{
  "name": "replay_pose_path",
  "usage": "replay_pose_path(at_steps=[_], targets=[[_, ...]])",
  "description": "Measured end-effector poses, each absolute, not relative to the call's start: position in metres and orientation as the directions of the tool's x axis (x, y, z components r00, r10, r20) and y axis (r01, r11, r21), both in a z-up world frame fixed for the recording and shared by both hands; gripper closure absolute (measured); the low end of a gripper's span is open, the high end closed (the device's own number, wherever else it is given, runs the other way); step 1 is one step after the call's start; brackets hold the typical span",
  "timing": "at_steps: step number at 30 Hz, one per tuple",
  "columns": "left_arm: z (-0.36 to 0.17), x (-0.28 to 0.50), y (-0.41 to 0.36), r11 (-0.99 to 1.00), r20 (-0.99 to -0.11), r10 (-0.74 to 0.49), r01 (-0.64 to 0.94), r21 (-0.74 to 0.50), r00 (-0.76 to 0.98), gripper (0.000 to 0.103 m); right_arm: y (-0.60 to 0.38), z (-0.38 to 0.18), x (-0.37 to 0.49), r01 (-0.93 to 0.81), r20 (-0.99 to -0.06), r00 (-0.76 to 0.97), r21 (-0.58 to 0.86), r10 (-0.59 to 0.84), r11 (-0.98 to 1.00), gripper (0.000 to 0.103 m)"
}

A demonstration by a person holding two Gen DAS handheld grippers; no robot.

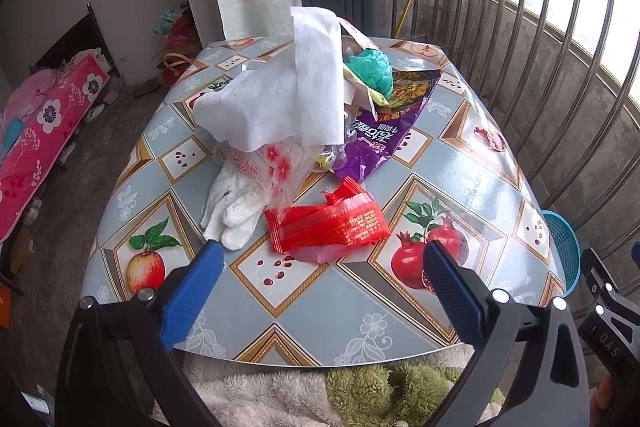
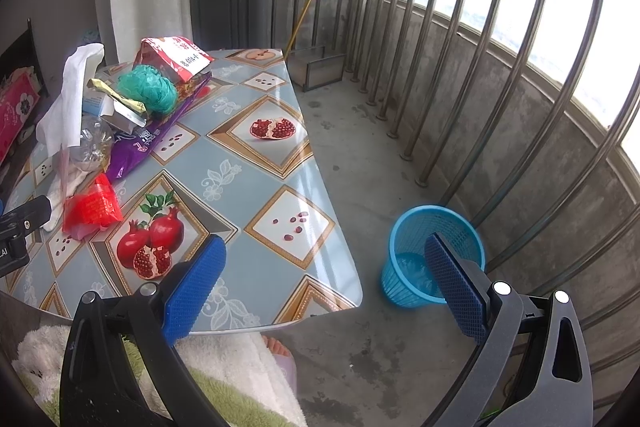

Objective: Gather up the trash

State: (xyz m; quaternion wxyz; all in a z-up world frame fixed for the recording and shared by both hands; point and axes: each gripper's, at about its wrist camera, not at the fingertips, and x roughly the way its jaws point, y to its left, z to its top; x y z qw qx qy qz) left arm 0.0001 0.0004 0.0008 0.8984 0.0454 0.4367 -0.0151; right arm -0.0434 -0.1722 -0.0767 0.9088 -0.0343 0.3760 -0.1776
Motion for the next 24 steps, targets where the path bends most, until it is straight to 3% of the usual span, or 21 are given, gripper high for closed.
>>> replay_pose_path(at_steps=[24], targets=[[0.0005, 0.0012, 0.0019, 0.995, -0.782, 0.020, 0.063, 0.075, 0.623, 0.005, -0.1725, -0.0754, -0.0443, 0.303, -0.673, 0.652, -0.192, -0.350, 0.934, 0.008]])
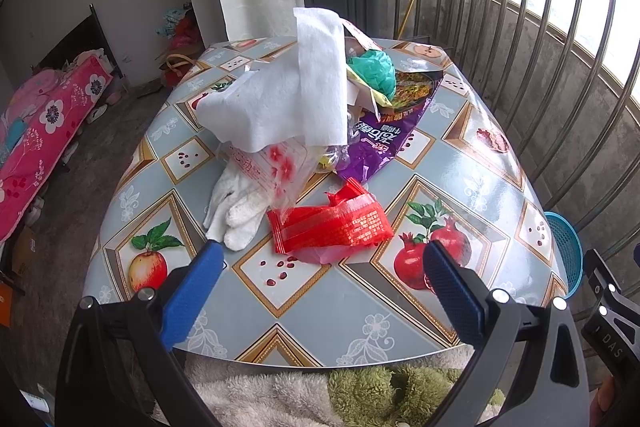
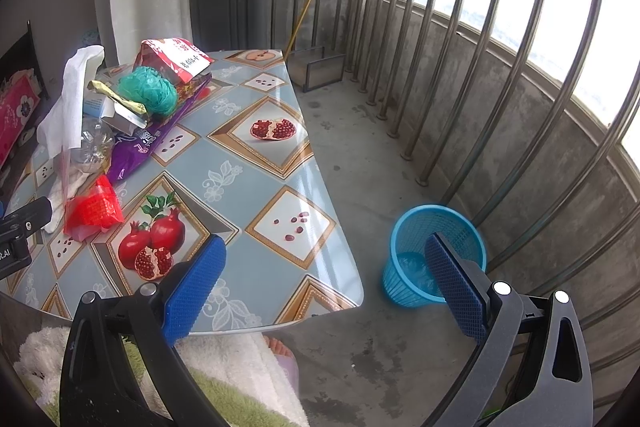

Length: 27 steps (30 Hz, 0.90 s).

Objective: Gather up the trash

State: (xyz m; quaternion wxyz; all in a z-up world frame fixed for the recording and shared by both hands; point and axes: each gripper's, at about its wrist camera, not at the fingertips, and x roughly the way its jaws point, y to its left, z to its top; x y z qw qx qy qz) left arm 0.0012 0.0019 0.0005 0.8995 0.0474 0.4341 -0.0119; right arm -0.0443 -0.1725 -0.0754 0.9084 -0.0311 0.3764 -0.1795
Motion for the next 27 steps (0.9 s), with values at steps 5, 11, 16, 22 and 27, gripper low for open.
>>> replay_pose_path(at_steps=[5, 11, 16, 22, 27], targets=[[0.0010, 0.0018, 0.0040, 0.995, -0.780, 0.022, 0.059, 0.075, 0.625, 0.005, -0.1719, -0.0755, -0.0441, 0.302, -0.672, 0.653, -0.193, -0.350, 0.933, 0.008], [0.0002, 0.0029, 0.0034, 0.995, -0.779, 0.030, 0.051, 0.080, 0.627, 0.005, -0.1720, -0.0758, -0.0441, 0.302, -0.671, 0.653, -0.193, -0.350, 0.934, 0.008], [0.0005, 0.0031, 0.0029, 0.995, -0.779, 0.033, 0.049, 0.082, 0.626, 0.005, -0.1725, -0.0759, -0.0440, 0.303, -0.672, 0.652, -0.192, -0.350, 0.933, 0.008], [0.0013, 0.0040, 0.0033, 0.995, -0.776, 0.036, 0.048, 0.085, 0.630, 0.005, -0.1696, -0.0772, -0.0433, 0.303, -0.675, 0.649, -0.192, -0.350, 0.933, 0.008], [0.0006, 0.0041, 0.0037, 0.995, -0.778, 0.038, 0.047, 0.086, 0.627, 0.005, -0.1688, -0.0790, -0.0422, 0.303, -0.675, 0.649, -0.192, -0.349, 0.934, 0.008]])
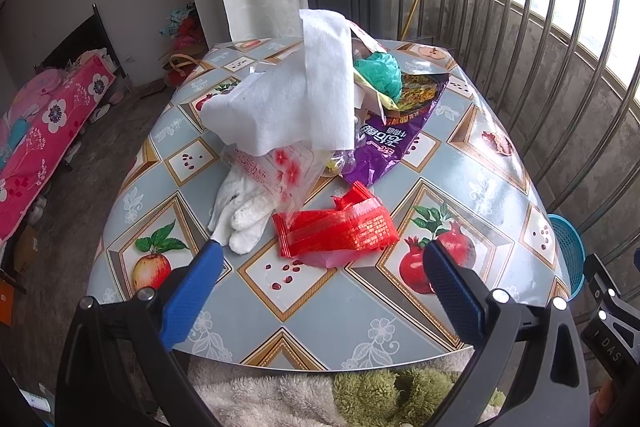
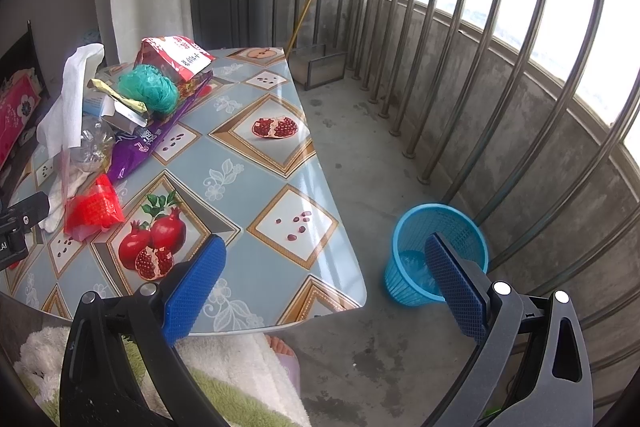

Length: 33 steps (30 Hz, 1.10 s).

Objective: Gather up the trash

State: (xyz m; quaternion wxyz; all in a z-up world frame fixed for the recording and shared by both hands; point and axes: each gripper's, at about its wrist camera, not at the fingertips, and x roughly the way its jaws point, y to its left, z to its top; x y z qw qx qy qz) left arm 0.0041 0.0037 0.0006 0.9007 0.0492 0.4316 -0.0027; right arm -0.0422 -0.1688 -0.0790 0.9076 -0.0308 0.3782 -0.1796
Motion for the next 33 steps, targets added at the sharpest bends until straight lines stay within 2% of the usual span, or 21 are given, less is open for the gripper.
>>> replay_pose_path(at_steps=[21, 27, 33], targets=[[-0.005, 0.017, 0.024, 0.997, -0.777, 0.054, 0.015, 0.082, 0.627, 0.005, -0.167, -0.081, -0.036, 0.295, -0.671, 0.663, -0.174, -0.332, 0.940, 0.008], [0.013, 0.032, 0.069, 0.993, -0.719, 0.115, -0.091, 0.072, 0.686, 0.005, -0.143, -0.070, -0.010, 0.225, -0.635, 0.732, -0.115, -0.246, 0.968, 0.008], [0.022, 0.047, 0.122, 0.981, -0.697, 0.159, -0.189, 0.035, 0.699, 0.005, -0.114, -0.056, 0.013, 0.110, -0.573, 0.810, -0.062, -0.125, 0.992, 0.008]])
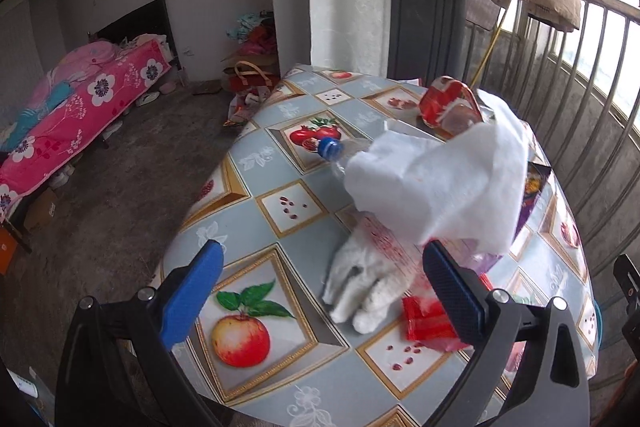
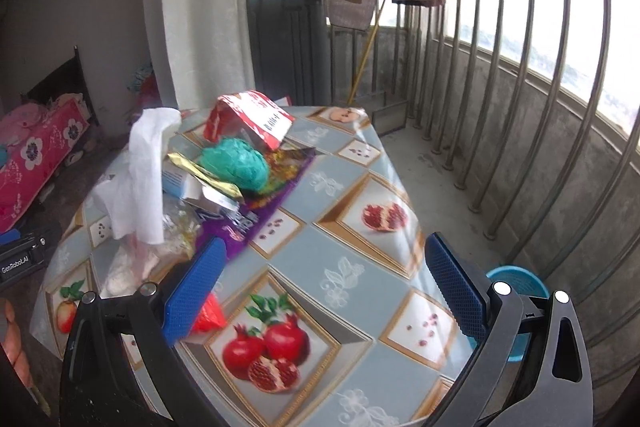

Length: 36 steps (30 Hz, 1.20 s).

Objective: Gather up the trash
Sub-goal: 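Grasp the white tissue with the left tool while the right tool grasps the red plastic bag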

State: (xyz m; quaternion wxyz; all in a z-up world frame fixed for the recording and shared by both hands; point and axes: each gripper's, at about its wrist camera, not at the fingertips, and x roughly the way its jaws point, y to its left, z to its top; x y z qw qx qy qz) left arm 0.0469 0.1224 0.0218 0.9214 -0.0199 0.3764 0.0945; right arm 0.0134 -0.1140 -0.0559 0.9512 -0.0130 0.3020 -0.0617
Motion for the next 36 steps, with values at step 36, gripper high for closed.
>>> replay_pose_path(at_steps=[36], targets=[[0.011, 0.062, 0.135, 0.916, -0.554, -0.401, 0.324, -0.236, 0.730, 0.026, -0.052, -0.121, 0.068, -0.247, -0.819, 0.505, 0.164, 0.271, 0.955, 0.031]])
